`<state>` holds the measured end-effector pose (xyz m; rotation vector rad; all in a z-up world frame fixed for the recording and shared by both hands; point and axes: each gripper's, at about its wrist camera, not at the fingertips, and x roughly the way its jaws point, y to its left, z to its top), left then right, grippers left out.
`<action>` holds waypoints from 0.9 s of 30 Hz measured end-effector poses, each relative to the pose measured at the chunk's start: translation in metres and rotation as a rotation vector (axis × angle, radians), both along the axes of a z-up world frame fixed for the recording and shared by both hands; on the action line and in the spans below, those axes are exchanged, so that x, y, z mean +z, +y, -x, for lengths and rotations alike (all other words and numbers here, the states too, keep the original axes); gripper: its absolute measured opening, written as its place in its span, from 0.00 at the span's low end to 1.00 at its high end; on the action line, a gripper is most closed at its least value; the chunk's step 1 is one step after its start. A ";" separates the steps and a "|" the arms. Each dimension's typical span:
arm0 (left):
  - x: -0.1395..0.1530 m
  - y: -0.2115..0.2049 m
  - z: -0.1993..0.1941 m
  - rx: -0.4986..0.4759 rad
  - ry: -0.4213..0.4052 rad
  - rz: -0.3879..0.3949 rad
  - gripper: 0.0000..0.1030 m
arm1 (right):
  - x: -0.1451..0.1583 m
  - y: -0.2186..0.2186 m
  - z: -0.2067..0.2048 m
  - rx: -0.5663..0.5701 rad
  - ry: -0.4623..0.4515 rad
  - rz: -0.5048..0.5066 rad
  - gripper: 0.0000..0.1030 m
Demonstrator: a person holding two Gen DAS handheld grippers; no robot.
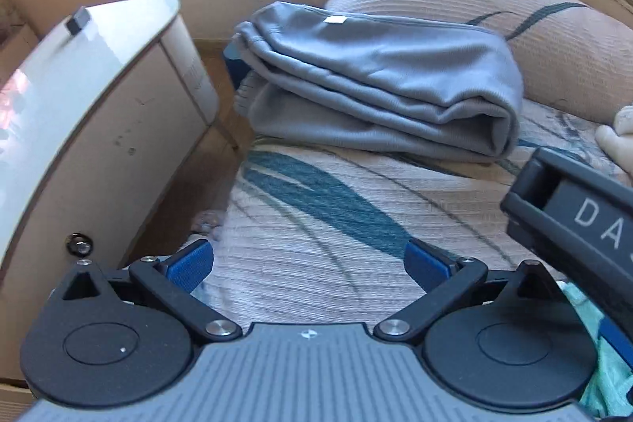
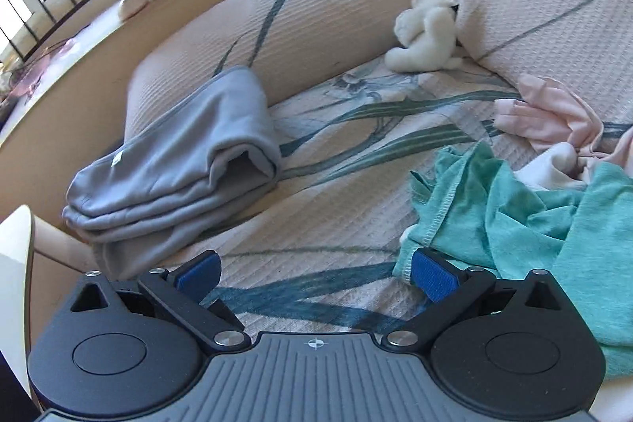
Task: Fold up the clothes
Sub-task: 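Withdraw both open grippers from the folded light blue sweatshirt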
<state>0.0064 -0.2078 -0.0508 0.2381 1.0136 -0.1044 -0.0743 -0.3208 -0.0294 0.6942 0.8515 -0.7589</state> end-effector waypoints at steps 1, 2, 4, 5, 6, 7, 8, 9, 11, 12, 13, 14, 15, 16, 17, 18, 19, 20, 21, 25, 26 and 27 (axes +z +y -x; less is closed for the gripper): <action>0.001 0.001 0.000 0.007 -0.009 -0.010 1.00 | 0.000 0.000 0.000 -0.002 -0.005 0.001 1.00; 0.002 0.002 -0.001 0.011 -0.012 -0.012 1.00 | 0.000 0.000 -0.001 -0.009 -0.006 0.000 1.00; 0.002 0.004 -0.003 0.020 -0.009 -0.006 1.00 | 0.000 0.000 -0.002 -0.021 -0.006 -0.001 1.00; 0.002 0.005 -0.003 0.021 -0.011 -0.005 1.00 | 0.000 0.001 -0.003 -0.021 0.001 -0.001 1.00; 0.003 0.004 -0.002 0.013 -0.018 -0.008 1.00 | 0.000 0.001 -0.004 -0.018 0.003 0.003 1.00; 0.003 0.003 -0.001 0.003 -0.027 -0.013 1.00 | -0.001 0.002 -0.004 -0.013 0.000 0.011 1.00; 0.004 0.002 0.001 -0.007 -0.036 -0.018 1.00 | -0.001 0.003 -0.004 -0.007 -0.006 0.017 1.00; 0.005 0.001 0.002 -0.015 -0.051 -0.025 1.00 | -0.002 0.004 -0.004 0.000 -0.010 0.023 1.00; 0.008 0.000 0.005 -0.025 -0.083 -0.040 1.00 | -0.003 0.008 -0.005 0.018 -0.004 0.040 1.00; 0.009 -0.001 0.006 -0.027 -0.094 -0.045 1.00 | -0.004 0.010 -0.006 0.027 -0.003 0.048 1.00; 0.010 -0.001 0.007 -0.029 -0.106 -0.051 1.00 | -0.003 0.012 -0.006 0.032 -0.006 0.059 1.00; 0.011 -0.001 0.008 -0.031 -0.117 -0.057 1.00 | -0.001 0.014 -0.007 0.038 -0.009 0.074 1.00; 0.012 -0.002 0.009 -0.033 -0.128 -0.063 1.00 | 0.000 0.016 -0.007 0.044 -0.013 0.088 1.00; 0.013 -0.002 0.008 -0.032 -0.132 -0.068 1.00 | 0.001 0.017 -0.007 0.048 -0.017 0.097 1.00; 0.013 -0.002 0.008 -0.029 -0.132 -0.073 1.00 | 0.002 0.018 -0.008 0.056 -0.018 0.097 1.00; 0.013 -0.002 0.007 -0.026 -0.133 -0.078 1.00 | 0.002 0.018 -0.009 0.062 -0.019 0.095 1.00; 0.013 -0.002 0.007 -0.023 -0.133 -0.084 1.00 | 0.001 0.017 -0.010 0.063 -0.020 0.087 1.00; 0.012 -0.001 0.007 -0.023 -0.133 -0.086 1.00 | 0.000 0.017 -0.010 0.064 -0.021 0.080 1.00; 0.012 -0.001 0.006 -0.024 -0.132 -0.088 1.00 | -0.001 0.016 -0.011 0.065 -0.022 0.073 1.00; 0.015 -0.002 0.008 -0.057 -0.135 -0.062 1.00 | -0.001 0.018 -0.011 0.071 -0.053 0.051 1.00; 0.017 -0.001 0.007 -0.070 -0.134 -0.045 1.00 | 0.000 0.017 -0.009 0.068 -0.073 0.042 1.00; 0.018 0.000 0.006 -0.083 -0.130 -0.028 1.00 | 0.001 0.015 -0.006 0.055 -0.100 0.038 1.00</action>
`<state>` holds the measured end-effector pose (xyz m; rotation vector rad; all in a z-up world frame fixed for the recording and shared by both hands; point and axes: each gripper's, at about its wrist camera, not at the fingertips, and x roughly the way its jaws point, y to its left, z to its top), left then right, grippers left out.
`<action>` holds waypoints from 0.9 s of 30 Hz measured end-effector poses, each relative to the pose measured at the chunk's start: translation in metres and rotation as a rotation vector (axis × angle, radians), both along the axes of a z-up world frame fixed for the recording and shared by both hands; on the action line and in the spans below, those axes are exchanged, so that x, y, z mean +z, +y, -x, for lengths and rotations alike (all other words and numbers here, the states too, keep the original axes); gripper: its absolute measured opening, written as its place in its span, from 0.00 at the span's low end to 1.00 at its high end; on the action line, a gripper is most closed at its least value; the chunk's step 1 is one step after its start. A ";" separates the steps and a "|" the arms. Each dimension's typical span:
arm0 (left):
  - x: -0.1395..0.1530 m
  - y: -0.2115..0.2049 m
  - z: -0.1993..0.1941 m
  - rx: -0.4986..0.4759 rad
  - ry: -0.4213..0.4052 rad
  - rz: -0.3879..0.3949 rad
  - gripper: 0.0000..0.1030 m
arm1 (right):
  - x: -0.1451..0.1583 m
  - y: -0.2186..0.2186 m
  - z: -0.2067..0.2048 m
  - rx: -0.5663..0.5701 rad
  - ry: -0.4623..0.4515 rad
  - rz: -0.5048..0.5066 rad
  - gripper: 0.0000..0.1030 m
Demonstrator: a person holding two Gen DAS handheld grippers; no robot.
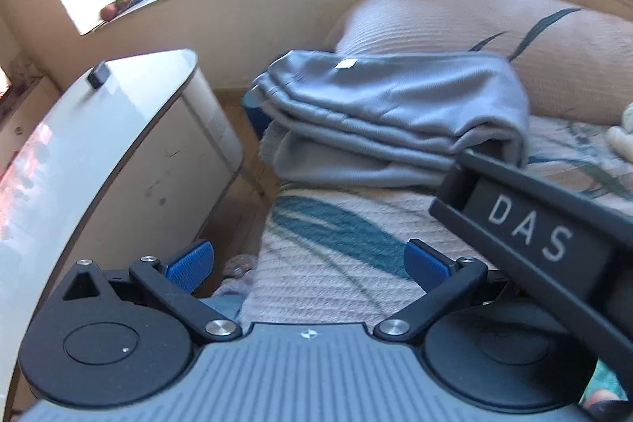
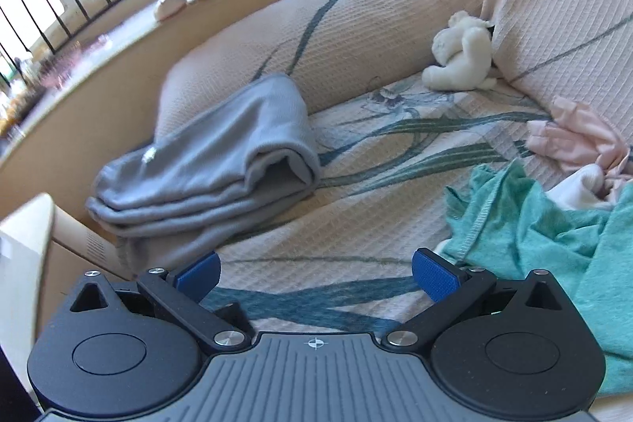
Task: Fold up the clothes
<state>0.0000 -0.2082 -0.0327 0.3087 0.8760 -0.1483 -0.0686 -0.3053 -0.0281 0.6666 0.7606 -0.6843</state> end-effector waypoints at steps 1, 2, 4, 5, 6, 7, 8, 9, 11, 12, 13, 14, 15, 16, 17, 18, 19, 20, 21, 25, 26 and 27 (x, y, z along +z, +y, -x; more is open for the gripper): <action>0.001 0.002 -0.002 -0.012 0.006 0.018 1.00 | 0.002 -0.001 0.003 -0.012 -0.026 -0.002 1.00; 0.002 0.004 -0.005 -0.017 0.012 0.032 1.00 | 0.004 -0.003 0.008 -0.025 -0.047 0.007 1.00; 0.002 0.009 -0.012 -0.014 0.018 0.044 1.00 | 0.010 -0.007 0.017 -0.046 -0.091 0.039 1.00; 0.000 0.012 -0.015 -0.017 0.019 0.049 1.00 | 0.013 -0.011 0.023 -0.060 -0.119 0.056 1.00; -0.001 0.015 -0.017 -0.027 0.017 0.055 1.00 | 0.015 -0.014 0.030 -0.067 -0.151 0.062 1.00; -0.002 0.017 -0.018 -0.044 0.010 0.058 1.00 | 0.017 -0.018 0.037 -0.064 -0.189 0.057 1.00; -0.004 0.018 -0.017 -0.067 -0.001 0.057 1.00 | 0.018 -0.023 0.043 -0.054 -0.220 0.041 1.00; -0.006 0.018 -0.016 -0.097 -0.011 0.053 1.00 | 0.019 -0.027 0.049 -0.046 -0.245 0.027 1.00; -0.009 0.017 -0.014 -0.186 0.022 0.058 1.00 | 0.023 -0.030 0.058 -0.046 -0.221 0.040 1.00; -0.010 0.017 -0.013 -0.233 0.042 0.062 1.00 | 0.024 -0.031 0.063 -0.048 -0.199 0.058 1.00; -0.012 0.016 -0.012 -0.286 0.075 0.079 1.00 | 0.026 -0.030 0.069 -0.047 -0.173 0.082 1.00; -0.013 0.016 -0.010 -0.342 0.108 0.102 1.00 | 0.028 -0.029 0.078 -0.048 -0.161 0.092 1.00; -0.013 0.015 -0.007 -0.394 0.134 0.124 1.00 | 0.030 -0.028 0.086 -0.049 -0.148 0.101 1.00; -0.012 0.014 -0.001 -0.442 0.139 0.150 1.00 | 0.032 -0.027 0.096 -0.054 -0.138 0.110 1.00; -0.011 0.014 0.005 -0.490 0.137 0.178 1.00 | 0.035 -0.026 0.108 -0.072 -0.136 0.122 1.00; -0.010 0.013 0.012 -0.538 0.134 0.206 1.00 | 0.038 -0.025 0.121 -0.092 -0.133 0.133 1.00; -0.008 0.012 0.018 -0.575 0.134 0.234 1.00 | 0.040 -0.025 0.134 -0.117 -0.126 0.142 1.00; -0.006 0.011 0.023 -0.607 0.136 0.261 1.00 | 0.040 -0.027 0.148 -0.143 -0.115 0.134 1.00; -0.004 0.007 0.029 -0.635 0.143 0.286 1.00 | 0.041 -0.028 0.161 -0.169 -0.104 0.127 1.00; -0.002 -0.006 0.052 -0.745 0.171 0.347 1.00 | 0.037 -0.029 0.213 -0.281 -0.073 0.076 1.00; -0.002 -0.010 0.058 -0.765 0.166 0.340 1.00 | 0.037 -0.024 0.222 -0.293 -0.056 0.108 1.00; -0.002 -0.014 0.065 -0.783 0.156 0.322 1.00 | 0.037 -0.018 0.231 -0.304 -0.038 0.146 1.00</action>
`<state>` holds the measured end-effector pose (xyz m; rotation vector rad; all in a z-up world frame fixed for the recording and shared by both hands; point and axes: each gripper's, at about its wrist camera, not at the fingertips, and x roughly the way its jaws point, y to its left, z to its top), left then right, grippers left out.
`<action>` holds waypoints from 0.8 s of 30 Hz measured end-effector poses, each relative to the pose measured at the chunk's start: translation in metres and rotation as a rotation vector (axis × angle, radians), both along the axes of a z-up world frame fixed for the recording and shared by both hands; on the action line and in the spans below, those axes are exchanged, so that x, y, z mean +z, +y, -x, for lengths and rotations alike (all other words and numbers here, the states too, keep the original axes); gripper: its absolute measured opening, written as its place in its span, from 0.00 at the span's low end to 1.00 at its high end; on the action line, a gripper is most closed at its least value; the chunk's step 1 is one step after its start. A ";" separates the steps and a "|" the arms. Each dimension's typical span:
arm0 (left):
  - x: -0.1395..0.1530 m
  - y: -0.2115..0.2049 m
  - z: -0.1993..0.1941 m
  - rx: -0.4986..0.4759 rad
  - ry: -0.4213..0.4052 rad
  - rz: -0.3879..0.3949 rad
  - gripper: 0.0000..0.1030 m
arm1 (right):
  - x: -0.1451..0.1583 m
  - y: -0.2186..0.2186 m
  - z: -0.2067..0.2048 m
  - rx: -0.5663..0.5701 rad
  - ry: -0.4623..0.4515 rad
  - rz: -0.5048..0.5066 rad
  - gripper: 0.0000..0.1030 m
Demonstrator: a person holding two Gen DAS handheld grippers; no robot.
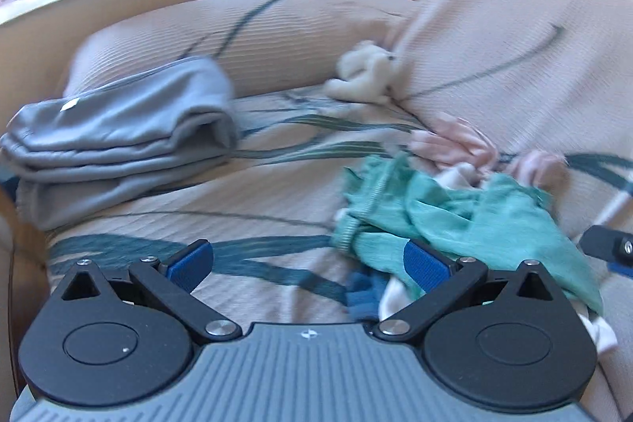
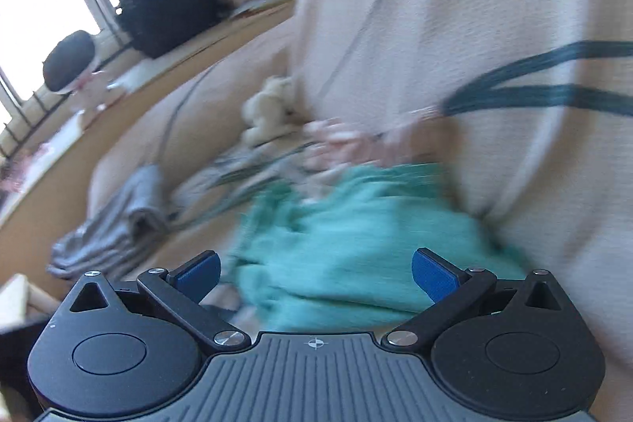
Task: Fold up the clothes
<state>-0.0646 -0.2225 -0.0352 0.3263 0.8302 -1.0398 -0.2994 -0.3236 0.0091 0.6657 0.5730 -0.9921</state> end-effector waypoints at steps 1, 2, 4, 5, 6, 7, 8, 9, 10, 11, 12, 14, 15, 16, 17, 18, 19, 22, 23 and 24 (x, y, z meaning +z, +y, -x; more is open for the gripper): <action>-0.001 -0.005 0.006 -0.015 -0.019 -0.020 1.00 | 0.000 0.007 0.006 -0.006 0.033 0.050 1.00; -0.001 -0.010 0.010 -0.032 -0.032 -0.045 1.00 | -0.002 0.012 0.009 -0.004 0.062 0.084 1.00; -0.001 -0.016 0.018 -0.066 -0.055 -0.083 1.00 | -0.007 0.014 0.014 -0.002 0.080 0.081 1.00; 0.000 -0.017 0.022 -0.082 -0.070 -0.088 1.00 | -0.009 0.013 0.016 -0.005 0.067 0.063 1.00; 0.001 -0.018 0.025 -0.099 -0.085 -0.093 1.00 | -0.012 0.011 0.018 -0.006 0.053 0.046 1.00; 0.003 -0.015 0.026 -0.110 -0.088 -0.075 1.00 | -0.013 0.009 0.020 -0.005 0.036 0.029 1.00; 0.006 -0.010 0.027 -0.119 -0.086 -0.046 1.00 | -0.014 0.007 0.022 -0.003 0.020 0.016 1.00; 0.007 -0.007 0.025 -0.127 -0.065 -0.018 1.00 | -0.014 0.005 0.023 0.008 0.013 0.013 1.00; 0.008 -0.004 0.022 -0.135 -0.037 0.009 1.00 | -0.014 0.004 0.025 0.027 0.014 0.014 1.00; 0.007 -0.002 0.018 -0.138 -0.011 0.022 1.00 | -0.013 0.005 0.024 0.053 0.017 0.014 1.00; 0.005 -0.002 0.016 -0.121 -0.001 0.016 1.00 | -0.013 0.006 0.023 0.078 0.021 0.014 1.00; -0.001 -0.002 0.011 -0.076 0.007 -0.004 1.00 | -0.014 0.010 0.020 0.125 0.038 0.026 1.00; -0.004 -0.001 0.009 -0.057 0.009 -0.009 1.00 | -0.015 0.013 0.018 0.139 0.052 0.035 1.00; -0.007 0.000 0.008 -0.040 0.010 -0.011 1.00 | -0.016 0.015 0.016 0.148 0.064 0.044 1.00; -0.009 0.000 0.008 -0.036 0.008 -0.015 0.99 | -0.018 0.016 0.016 0.132 0.066 0.053 1.00; -0.011 -0.001 0.009 -0.038 0.005 -0.020 0.99 | -0.019 0.016 0.018 0.103 0.066 0.063 1.00; -0.012 -0.002 0.010 -0.044 0.004 -0.028 0.99 | -0.020 0.015 0.020 0.072 0.064 0.073 1.00; -0.014 -0.003 0.013 -0.055 -0.010 -0.054 0.99 | -0.021 0.004 0.023 0.047 0.047 0.057 1.00; -0.014 -0.002 0.014 -0.051 -0.019 -0.062 0.99 | -0.021 0.000 0.023 0.050 0.036 0.050 1.00; -0.014 -0.002 0.014 -0.047 -0.027 -0.068 0.99 | -0.021 -0.003 0.022 0.048 0.033 0.046 1.00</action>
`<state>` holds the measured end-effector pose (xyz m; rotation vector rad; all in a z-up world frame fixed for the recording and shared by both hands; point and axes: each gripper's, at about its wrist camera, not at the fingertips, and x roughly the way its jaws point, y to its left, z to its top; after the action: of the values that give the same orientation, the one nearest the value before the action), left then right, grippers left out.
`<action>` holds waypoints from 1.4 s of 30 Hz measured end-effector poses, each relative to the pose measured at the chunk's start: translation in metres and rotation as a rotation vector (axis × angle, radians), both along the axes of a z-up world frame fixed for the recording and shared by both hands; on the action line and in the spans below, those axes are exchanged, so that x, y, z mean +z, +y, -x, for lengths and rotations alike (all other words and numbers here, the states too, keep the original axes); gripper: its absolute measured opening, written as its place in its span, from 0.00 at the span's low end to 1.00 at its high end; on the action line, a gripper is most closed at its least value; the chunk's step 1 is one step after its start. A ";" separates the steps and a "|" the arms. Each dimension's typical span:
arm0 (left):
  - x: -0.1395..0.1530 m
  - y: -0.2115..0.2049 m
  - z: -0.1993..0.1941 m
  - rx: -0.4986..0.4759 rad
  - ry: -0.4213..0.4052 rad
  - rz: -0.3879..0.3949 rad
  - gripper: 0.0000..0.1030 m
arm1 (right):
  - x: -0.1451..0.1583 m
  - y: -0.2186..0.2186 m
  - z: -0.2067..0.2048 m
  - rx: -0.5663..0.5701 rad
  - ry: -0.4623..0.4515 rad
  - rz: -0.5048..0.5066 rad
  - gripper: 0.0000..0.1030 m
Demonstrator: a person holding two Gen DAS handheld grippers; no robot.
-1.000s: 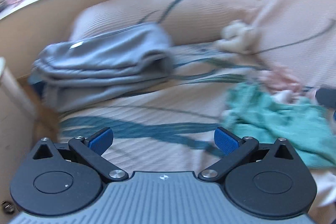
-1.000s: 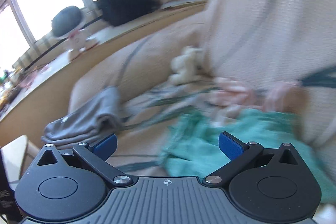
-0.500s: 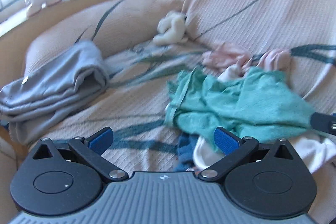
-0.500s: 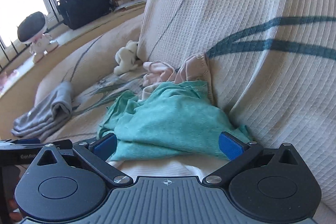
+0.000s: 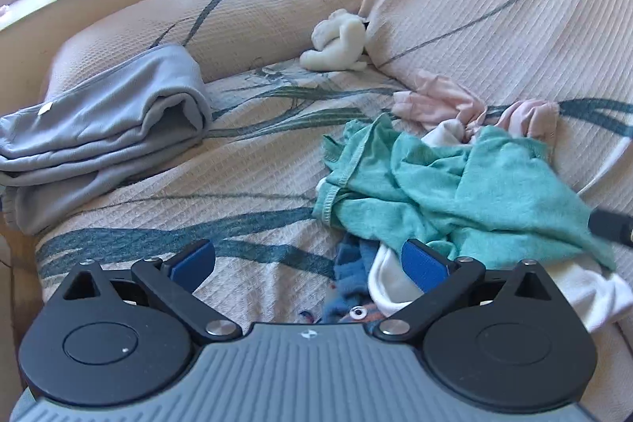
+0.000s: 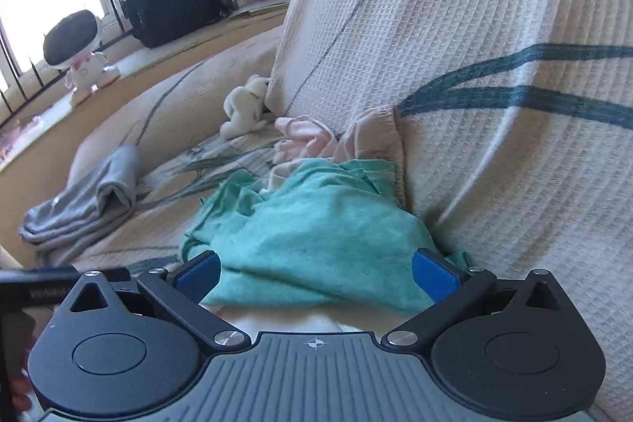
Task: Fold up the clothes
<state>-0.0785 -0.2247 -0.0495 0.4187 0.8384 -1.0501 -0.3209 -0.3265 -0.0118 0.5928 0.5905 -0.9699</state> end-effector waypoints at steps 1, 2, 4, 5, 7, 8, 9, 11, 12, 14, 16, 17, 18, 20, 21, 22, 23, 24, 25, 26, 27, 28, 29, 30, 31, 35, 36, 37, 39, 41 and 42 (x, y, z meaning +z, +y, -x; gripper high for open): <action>0.000 0.000 -0.001 0.009 -0.006 -0.005 1.00 | 0.000 -0.003 -0.003 -0.003 0.006 0.002 1.00; 0.001 0.001 -0.003 0.019 -0.012 -0.010 1.00 | 0.001 -0.007 -0.008 0.004 0.014 0.001 1.00; 0.001 0.000 -0.008 0.055 -0.015 -0.027 1.00 | 0.003 -0.014 -0.019 0.034 0.021 0.008 1.00; 0.001 0.000 -0.012 0.075 -0.014 -0.036 1.00 | 0.004 -0.017 -0.025 0.053 0.020 0.017 1.00; 0.003 0.001 -0.019 0.107 -0.020 -0.044 1.00 | 0.009 -0.027 -0.038 0.080 0.008 0.059 1.00; 0.004 0.001 -0.022 0.118 -0.023 -0.040 1.00 | 0.011 -0.035 -0.043 0.079 0.011 0.071 1.00; 0.005 0.002 -0.024 0.126 -0.026 -0.033 1.00 | 0.012 -0.044 -0.048 0.075 0.015 0.080 1.00; 0.007 0.006 -0.029 0.131 -0.014 -0.008 1.00 | 0.012 -0.065 -0.050 0.038 0.021 0.070 1.00; 0.007 0.007 -0.030 0.130 -0.008 0.004 1.00 | 0.010 -0.074 -0.047 0.013 0.016 0.060 1.00; 0.007 0.008 -0.034 0.126 0.003 0.025 1.00 | 0.005 -0.089 -0.037 -0.021 -0.001 0.051 1.00; 0.004 0.007 -0.037 0.121 0.013 0.022 1.00 | -0.001 -0.100 -0.028 -0.045 -0.003 0.056 1.00; 0.002 0.007 -0.038 0.118 0.017 0.018 1.00 | -0.003 -0.102 -0.026 -0.049 0.006 0.067 1.00; 0.000 0.006 -0.040 0.114 0.025 0.015 1.00 | -0.004 -0.104 -0.026 -0.049 0.026 0.077 1.00; -0.004 0.008 -0.042 0.104 0.037 0.012 1.00 | -0.009 -0.105 -0.026 -0.048 0.056 0.071 1.00; -0.006 0.009 -0.044 0.100 0.042 0.010 1.00 | -0.011 -0.105 -0.027 -0.047 0.064 0.063 1.00; -0.008 0.010 -0.046 0.100 0.044 0.004 0.99 | -0.013 -0.103 -0.028 -0.038 0.071 0.058 0.99; -0.011 0.011 -0.048 0.101 0.045 -0.003 0.99 | -0.015 -0.099 -0.030 -0.024 0.079 0.062 0.99; -0.013 0.012 -0.049 0.103 0.045 -0.009 0.99 | -0.016 -0.094 -0.033 -0.009 0.089 0.073 0.99; -0.015 0.013 -0.051 0.107 0.047 -0.018 0.99 | -0.016 -0.090 -0.036 0.008 0.099 0.082 0.99; -0.017 0.014 -0.052 0.113 0.053 -0.027 0.99 | -0.017 -0.085 -0.040 0.025 0.107 0.084 0.99; -0.020 0.015 -0.054 0.120 0.059 -0.036 0.99 | -0.017 -0.081 -0.043 0.042 0.114 0.083 0.99; -0.021 0.017 -0.055 0.126 0.062 -0.041 0.99 | -0.015 -0.077 -0.047 0.056 0.118 0.072 0.99; -0.023 0.018 -0.056 0.131 0.064 -0.045 0.99 | -0.014 -0.072 -0.051 0.071 0.121 0.063 0.99; -0.024 0.019 -0.056 0.139 0.061 -0.049 0.99 | -0.010 -0.067 -0.055 0.088 0.113 0.065 0.99; -0.025 0.019 -0.057 0.148 0.057 -0.053 0.98 | -0.005 -0.060 -0.060 0.109 0.099 0.069 0.99; -0.027 0.022 -0.060 0.183 0.041 -0.072 0.98 | 0.005 -0.033 -0.087 0.270 0.024 0.042 1.00; -0.028 0.024 -0.061 0.190 0.044 -0.075 0.98 | 0.002 -0.027 -0.095 0.309 0.013 0.022 1.00; -0.029 0.025 -0.063 0.197 0.046 -0.077 0.98 | -0.004 -0.020 -0.104 0.335 0.006 -0.009 1.00; -0.030 0.030 -0.066 0.226 0.034 -0.089 0.98 | -0.017 -0.006 -0.119 0.406 -0.003 -0.081 0.99; -0.030 0.036 -0.070 0.259 0.017 -0.103 0.98 | -0.028 0.013 -0.130 0.492 -0.008 -0.127 0.99; -0.031 0.040 -0.073 0.276 0.007 -0.110 0.98 | -0.032 0.023 -0.134 0.535 -0.009 -0.140 0.99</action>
<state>-0.0054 -0.1843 -0.0800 0.3797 0.9338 -0.7524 -0.1869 -0.3036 -0.0435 0.5244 0.7642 -0.4248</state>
